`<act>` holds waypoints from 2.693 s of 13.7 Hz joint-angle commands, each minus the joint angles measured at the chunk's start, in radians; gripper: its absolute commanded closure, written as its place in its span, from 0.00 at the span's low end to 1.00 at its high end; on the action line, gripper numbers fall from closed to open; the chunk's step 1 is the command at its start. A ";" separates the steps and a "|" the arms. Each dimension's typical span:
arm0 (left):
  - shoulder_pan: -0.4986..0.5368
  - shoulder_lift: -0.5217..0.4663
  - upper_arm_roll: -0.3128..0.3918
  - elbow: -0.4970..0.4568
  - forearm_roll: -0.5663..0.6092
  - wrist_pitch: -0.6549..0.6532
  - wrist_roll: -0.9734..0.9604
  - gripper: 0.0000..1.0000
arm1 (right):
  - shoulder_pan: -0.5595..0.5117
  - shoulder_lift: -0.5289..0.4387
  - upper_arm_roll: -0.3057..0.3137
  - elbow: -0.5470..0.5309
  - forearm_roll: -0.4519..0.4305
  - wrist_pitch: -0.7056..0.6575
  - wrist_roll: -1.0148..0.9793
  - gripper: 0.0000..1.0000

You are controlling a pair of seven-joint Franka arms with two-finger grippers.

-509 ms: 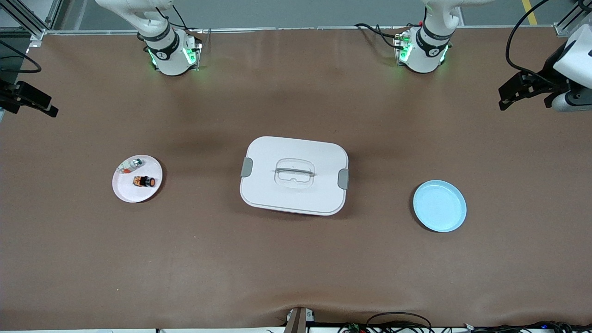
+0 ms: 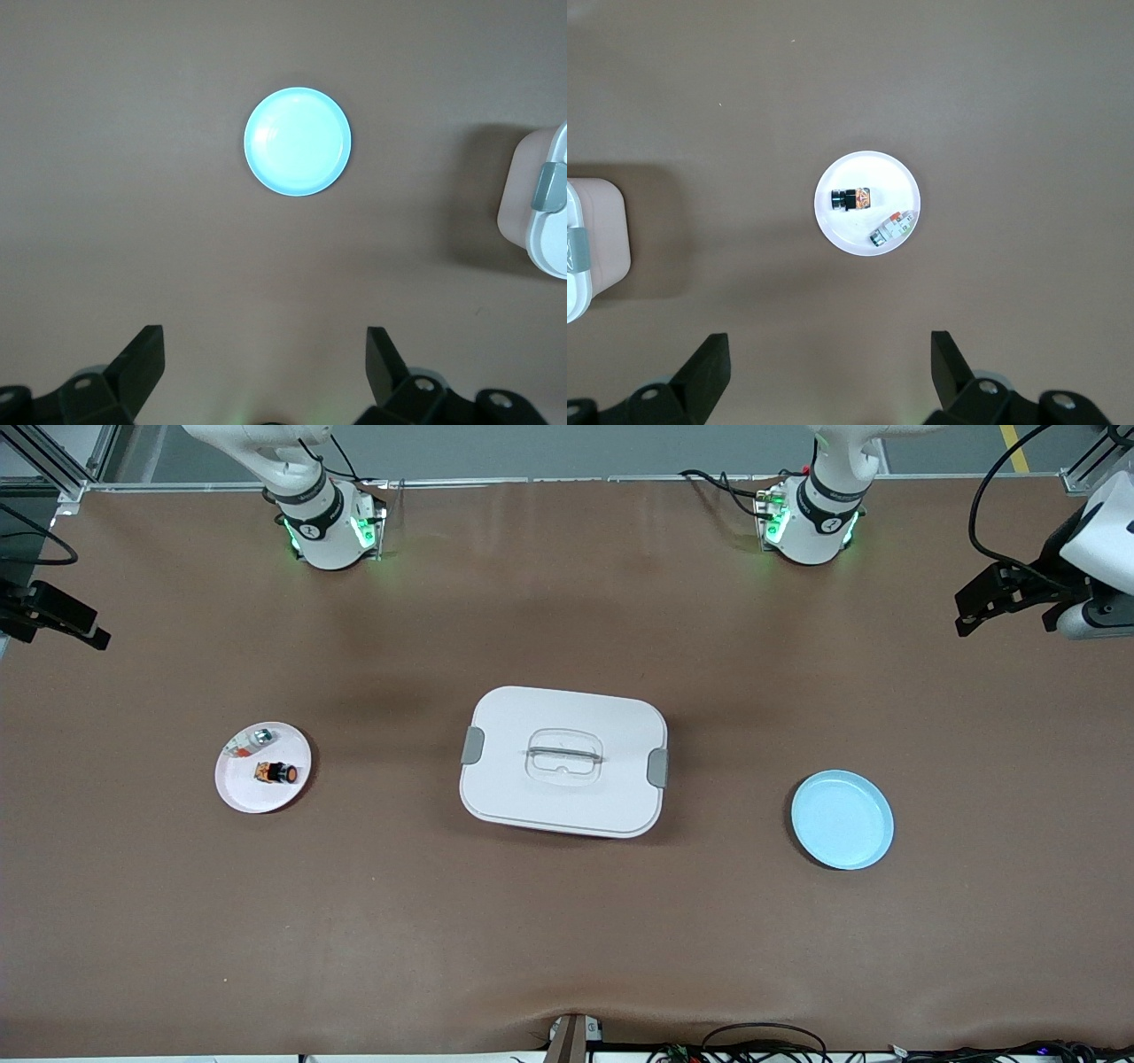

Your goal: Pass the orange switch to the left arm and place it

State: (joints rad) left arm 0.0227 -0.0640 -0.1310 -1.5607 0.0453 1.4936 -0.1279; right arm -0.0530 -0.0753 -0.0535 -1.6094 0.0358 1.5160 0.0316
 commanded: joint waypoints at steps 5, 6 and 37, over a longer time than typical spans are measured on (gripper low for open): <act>0.005 0.004 0.007 0.022 -0.009 -0.021 0.011 0.00 | -0.008 -0.012 0.006 -0.012 0.004 0.006 0.005 0.00; 0.005 0.004 0.007 0.021 -0.010 -0.021 0.011 0.00 | -0.007 -0.014 0.006 -0.012 0.004 0.006 0.004 0.00; -0.006 0.021 -0.015 0.013 -0.007 -0.016 -0.006 0.00 | 0.008 -0.015 0.015 -0.018 -0.069 0.039 -0.027 0.00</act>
State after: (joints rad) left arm 0.0172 -0.0486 -0.1417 -1.5608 0.0454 1.4883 -0.1306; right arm -0.0512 -0.0752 -0.0455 -1.6169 -0.0023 1.5432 0.0029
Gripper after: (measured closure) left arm 0.000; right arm 0.000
